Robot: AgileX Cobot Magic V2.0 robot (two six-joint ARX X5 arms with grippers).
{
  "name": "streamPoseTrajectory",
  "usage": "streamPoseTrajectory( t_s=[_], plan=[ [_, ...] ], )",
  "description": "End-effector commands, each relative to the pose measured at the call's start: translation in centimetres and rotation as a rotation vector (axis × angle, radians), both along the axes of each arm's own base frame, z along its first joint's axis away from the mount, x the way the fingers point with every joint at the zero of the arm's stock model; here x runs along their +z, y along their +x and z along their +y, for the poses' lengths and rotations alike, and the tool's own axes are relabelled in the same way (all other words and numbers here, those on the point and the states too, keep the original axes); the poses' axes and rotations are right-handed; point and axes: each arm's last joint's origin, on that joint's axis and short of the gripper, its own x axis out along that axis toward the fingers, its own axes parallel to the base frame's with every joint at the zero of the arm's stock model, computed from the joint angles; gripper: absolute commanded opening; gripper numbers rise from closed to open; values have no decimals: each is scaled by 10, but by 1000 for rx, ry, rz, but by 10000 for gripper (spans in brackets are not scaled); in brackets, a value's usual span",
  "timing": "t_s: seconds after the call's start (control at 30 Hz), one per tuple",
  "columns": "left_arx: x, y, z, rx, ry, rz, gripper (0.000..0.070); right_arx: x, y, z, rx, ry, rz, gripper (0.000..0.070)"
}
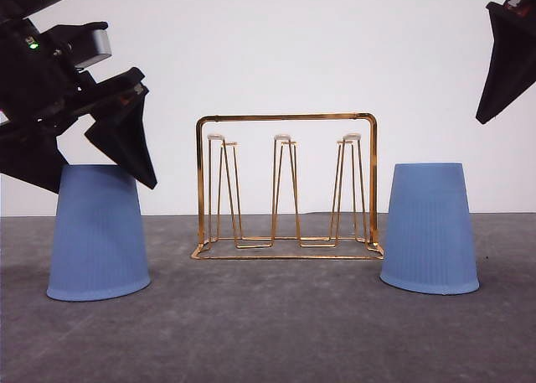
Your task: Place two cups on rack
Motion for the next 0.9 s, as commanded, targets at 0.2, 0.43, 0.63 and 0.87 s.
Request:
streamPoseTrajectory(
  t_s=[0.2, 0.43, 0.63, 0.87],
  plan=[
    [5, 4, -4, 3, -11, -9, 333, 5, 3, 1, 13, -4, -23, 641],
    [58, 18, -11, -27, -73, -131, 337, 5, 3, 1, 13, -3, -23, 641],
    [123, 25, -15, -52, -112, -299, 344, 5, 3, 1, 13, -4, -23, 641],
    [147, 35, -19, -65, -122, -391, 352, 5, 3, 1, 13, -3, -23, 641]
  ],
)
